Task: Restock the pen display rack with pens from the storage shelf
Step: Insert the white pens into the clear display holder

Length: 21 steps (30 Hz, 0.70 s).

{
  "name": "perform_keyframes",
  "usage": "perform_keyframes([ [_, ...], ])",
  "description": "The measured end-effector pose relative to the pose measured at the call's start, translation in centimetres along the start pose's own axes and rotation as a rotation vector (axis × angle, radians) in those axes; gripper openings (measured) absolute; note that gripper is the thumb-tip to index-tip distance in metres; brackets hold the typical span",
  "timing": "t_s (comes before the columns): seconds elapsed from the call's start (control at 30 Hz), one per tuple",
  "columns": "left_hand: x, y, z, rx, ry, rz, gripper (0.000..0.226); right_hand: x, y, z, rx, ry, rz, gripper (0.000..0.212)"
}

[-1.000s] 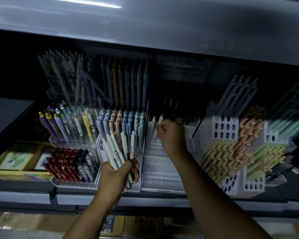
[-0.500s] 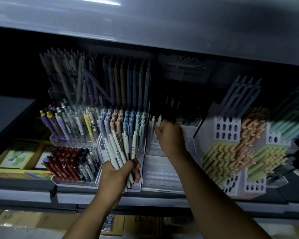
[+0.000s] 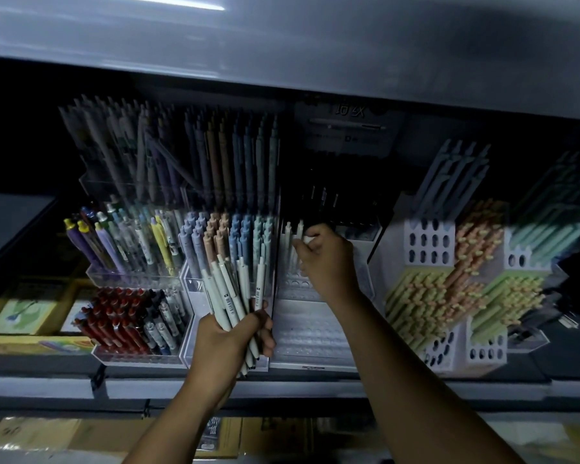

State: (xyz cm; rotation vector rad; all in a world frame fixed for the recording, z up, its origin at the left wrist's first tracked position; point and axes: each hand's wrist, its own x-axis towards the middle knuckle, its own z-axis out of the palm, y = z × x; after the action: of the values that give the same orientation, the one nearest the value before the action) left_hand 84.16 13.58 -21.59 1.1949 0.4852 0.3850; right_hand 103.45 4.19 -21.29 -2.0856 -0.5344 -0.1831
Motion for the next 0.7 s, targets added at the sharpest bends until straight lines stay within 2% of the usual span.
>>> perform_keyframes([
  [0.07, -0.1, -0.1, 0.0, -0.005, -0.006, -0.004, 0.011, 0.4, 0.2, 0.1, 0.06, 0.002, 0.019, 0.017],
  [0.2, -0.2, -0.1, -0.1, 0.004, -0.025, -0.007, 0.012, 1.0, 0.5, 0.3, 0.105, -0.03, 0.028, 0.029],
  [0.27, -0.3, -0.1, -0.1, -0.004, -0.027, -0.007, 0.013, 1.2, 0.4, 0.3, 0.112, -0.054, 0.02, 0.027],
  [0.37, -0.5, 0.2, -0.2, 0.008, -0.033, -0.006, 0.028, 1.7, 0.5, 0.0, 0.094, -0.088, 0.02, 0.024],
  [0.6, -0.6, 0.3, -0.4, -0.018, -0.015, -0.017, 0.006, 2.4, 1.2, -0.5, 0.056, -0.192, -0.018, 0.027],
  [0.7, -0.6, 0.4, -0.5, -0.023, -0.007, -0.026, 0.017, 2.6, 1.5, -0.5, 0.039, -0.188, -0.024, 0.026],
])
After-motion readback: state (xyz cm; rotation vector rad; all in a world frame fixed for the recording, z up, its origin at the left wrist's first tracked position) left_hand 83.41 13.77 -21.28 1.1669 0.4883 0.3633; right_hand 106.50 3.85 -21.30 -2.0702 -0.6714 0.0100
